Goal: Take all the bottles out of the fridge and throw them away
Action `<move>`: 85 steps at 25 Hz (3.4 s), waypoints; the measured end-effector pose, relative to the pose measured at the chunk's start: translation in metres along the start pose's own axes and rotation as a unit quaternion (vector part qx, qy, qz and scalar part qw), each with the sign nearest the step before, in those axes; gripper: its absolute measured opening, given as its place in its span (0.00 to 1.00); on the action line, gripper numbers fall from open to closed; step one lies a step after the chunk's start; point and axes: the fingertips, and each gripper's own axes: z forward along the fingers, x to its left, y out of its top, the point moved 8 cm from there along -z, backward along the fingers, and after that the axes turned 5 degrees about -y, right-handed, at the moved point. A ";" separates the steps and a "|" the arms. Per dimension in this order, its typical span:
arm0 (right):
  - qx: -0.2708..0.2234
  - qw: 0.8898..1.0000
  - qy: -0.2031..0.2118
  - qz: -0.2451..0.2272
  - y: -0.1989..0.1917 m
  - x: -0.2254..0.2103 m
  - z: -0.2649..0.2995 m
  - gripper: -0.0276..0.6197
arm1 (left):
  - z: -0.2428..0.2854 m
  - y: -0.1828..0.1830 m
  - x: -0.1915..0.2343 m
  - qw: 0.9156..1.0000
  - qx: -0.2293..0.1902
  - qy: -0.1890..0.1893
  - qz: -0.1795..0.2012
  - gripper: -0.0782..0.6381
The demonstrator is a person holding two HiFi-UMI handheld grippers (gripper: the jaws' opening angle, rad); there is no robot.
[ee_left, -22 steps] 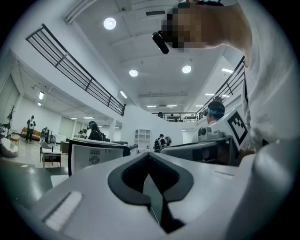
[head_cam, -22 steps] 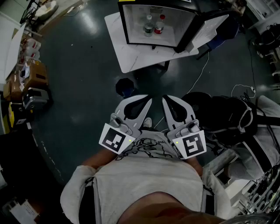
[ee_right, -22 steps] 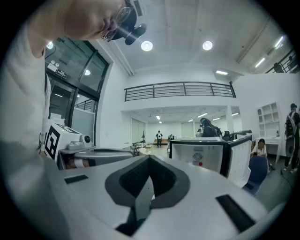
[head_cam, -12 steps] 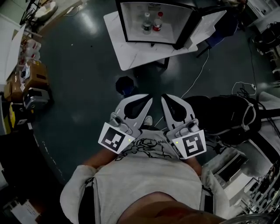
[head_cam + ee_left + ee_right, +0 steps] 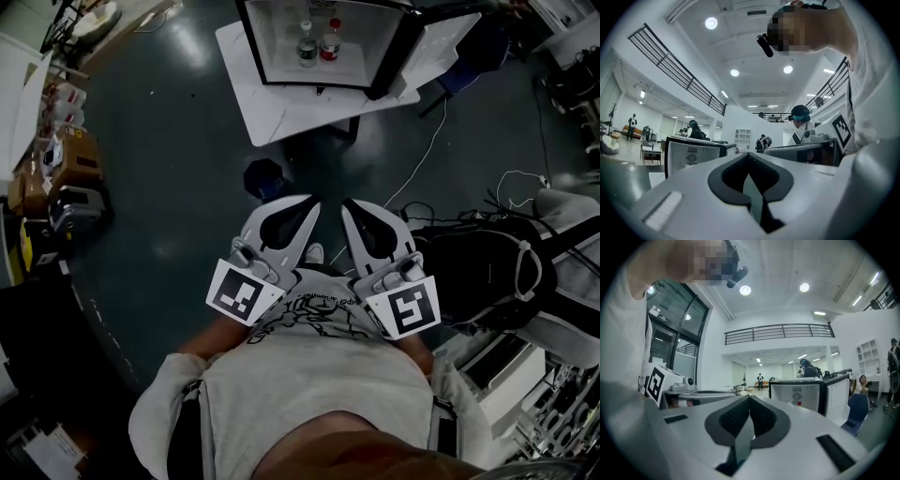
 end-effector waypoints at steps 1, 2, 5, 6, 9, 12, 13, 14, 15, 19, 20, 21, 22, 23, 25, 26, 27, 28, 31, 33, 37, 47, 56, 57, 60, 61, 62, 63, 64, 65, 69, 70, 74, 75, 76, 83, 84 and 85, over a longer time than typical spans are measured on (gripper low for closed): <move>0.001 1.000 0.000 0.002 -0.001 -0.001 0.000 0.06 | 0.000 -0.001 -0.001 1.000 0.001 0.002 0.000 0.12; 0.003 1.000 0.001 0.004 -0.002 -0.003 0.000 0.06 | 0.001 -0.001 -0.001 1.000 0.002 0.003 -0.001 0.12; 0.006 1.000 0.006 0.007 -0.002 -0.004 0.001 0.06 | 0.000 -0.001 -0.002 1.000 0.005 0.007 -0.004 0.12; 0.006 1.000 0.007 0.005 -0.001 -0.004 0.001 0.06 | 0.001 -0.001 -0.002 1.000 0.005 0.008 -0.004 0.12; 0.006 1.000 0.010 0.000 -0.001 -0.008 0.006 0.06 | 0.003 0.000 0.001 1.000 0.005 0.010 -0.002 0.12; 0.010 1.000 0.009 0.005 -0.001 -0.009 0.010 0.06 | 0.005 0.001 0.004 1.000 0.004 0.008 -0.001 0.12; 0.011 1.000 0.009 0.006 -0.001 -0.009 0.013 0.06 | 0.005 0.002 0.006 1.000 0.004 0.007 -0.001 0.12; 0.014 1.000 0.008 0.005 -0.001 -0.010 0.016 0.06 | 0.006 0.002 0.008 1.000 0.003 0.007 -0.001 0.12; 0.017 1.000 0.006 0.004 -0.002 -0.011 0.020 0.06 | 0.007 0.003 0.012 1.000 0.003 0.006 -0.001 0.12; 0.024 1.000 0.002 0.003 -0.004 -0.018 0.036 0.06 | 0.014 0.003 0.026 1.000 0.004 0.004 -0.004 0.12; 0.024 1.000 0.003 0.004 -0.004 -0.019 0.040 0.06 | 0.015 0.002 0.031 1.000 0.006 0.004 -0.004 0.12; 0.024 1.000 0.004 0.004 -0.004 -0.020 0.045 0.06 | 0.017 0.002 0.036 1.000 0.006 0.003 -0.005 0.12; 0.024 1.000 0.005 0.003 -0.004 -0.021 0.050 0.06 | 0.018 0.003 0.040 1.000 0.006 0.003 -0.005 0.12; 0.023 1.000 0.006 0.002 -0.003 -0.021 0.054 0.06 | 0.018 0.003 0.045 1.000 0.006 0.002 -0.005 0.12; 0.023 1.000 0.008 0.001 -0.002 -0.020 0.062 0.06 | 0.019 0.004 0.053 1.000 0.005 0.000 -0.006 0.12; 0.023 1.000 0.007 0.000 -0.002 -0.020 0.066 0.06 | 0.019 0.004 0.057 1.000 0.005 -0.002 -0.006 0.12; 0.024 1.000 0.006 0.000 -0.002 -0.021 0.071 0.06 | 0.021 0.004 0.061 1.000 0.005 -0.003 -0.007 0.12; 0.027 1.000 0.005 0.000 -0.001 -0.023 0.075 0.06 | 0.022 0.004 0.065 1.000 0.006 -0.005 -0.006 0.12; 0.029 1.000 0.003 -0.005 -0.002 -0.025 0.086 0.06 | 0.026 0.005 0.077 1.000 0.005 -0.010 -0.004 0.12; 0.029 1.000 0.003 -0.007 -0.001 -0.025 0.094 0.06 | 0.027 0.006 0.085 1.000 0.004 -0.013 -0.004 0.12; 0.031 0.999 0.001 -0.009 0.002 -0.022 0.111 0.06 | 0.026 0.009 0.102 1.000 0.003 -0.018 -0.006 0.12; 0.033 0.999 -0.007 -0.011 0.002 -0.021 0.157 0.06 | 0.026 0.009 0.149 1.000 0.001 -0.028 -0.008 0.12; 0.033 0.999 -0.011 -0.018 0.006 -0.011 0.197 0.06 | 0.019 0.013 0.188 0.999 -0.004 -0.034 -0.004 0.12; 0.034 0.999 -0.012 -0.017 0.006 -0.010 0.200 0.06 | 0.018 0.013 0.191 0.999 -0.004 -0.034 -0.003 0.12; 0.034 0.999 -0.011 -0.016 0.006 -0.004 0.207 0.06 | 0.012 0.013 0.198 0.999 -0.003 -0.032 -0.006 0.12; 0.034 0.999 -0.010 -0.017 0.007 -0.003 0.208 0.06 | 0.011 0.013 0.200 0.999 -0.004 -0.031 -0.007 0.12; 0.035 0.999 -0.010 -0.019 0.007 -0.002 0.209 0.06 | 0.010 0.013 0.202 0.999 -0.004 -0.031 -0.007 0.12; 0.036 0.999 -0.011 -0.021 0.007 -0.002 0.211 0.06 | 0.010 0.013 0.203 0.999 -0.005 -0.031 -0.007 0.12; 0.037 0.999 -0.012 -0.022 0.008 -0.002 0.212 0.06 | 0.010 0.013 0.205 0.999 -0.005 -0.031 -0.008 0.12; 0.037 0.999 -0.013 -0.023 0.008 -0.002 0.213 0.06 | 0.010 0.013 0.206 0.999 -0.006 -0.032 -0.009 0.12; 0.038 0.999 -0.013 -0.020 0.007 -0.005 0.216 0.06 | 0.013 0.013 0.207 0.999 -0.004 -0.034 -0.012 0.12; 0.039 0.999 -0.013 -0.019 0.006 -0.005 0.217 0.06 | 0.014 0.013 0.208 0.999 -0.004 -0.034 -0.013 0.12; 0.038 0.999 -0.014 -0.017 0.007 -0.010 0.220 0.06 | 0.017 0.013 0.211 0.999 -0.003 -0.033 -0.013 0.12; 0.037 0.999 -0.014 -0.018 0.007 -0.012 0.220 0.06 | 0.019 0.013 0.212 0.999 -0.002 -0.033 -0.012 0.12; 0.036 0.999 -0.015 -0.018 0.007 -0.014 0.221 0.06 | 0.022 0.012 0.212 0.999 -0.002 -0.033 -0.011 0.12; 0.034 0.999 -0.021 -0.016 0.007 -0.036 0.224 0.06 | 0.044 0.012 0.215 0.999 0.002 -0.039 -0.010 0.12; 0.033 0.999 -0.022 -0.016 0.007 -0.040 0.224 0.06 | 0.048 0.012 0.215 0.999 0.002 -0.039 -0.011 0.12; 0.032 0.999 -0.022 -0.015 0.008 -0.044 0.225 0.06 | 0.052 0.012 0.216 0.999 0.003 -0.040 -0.012 0.12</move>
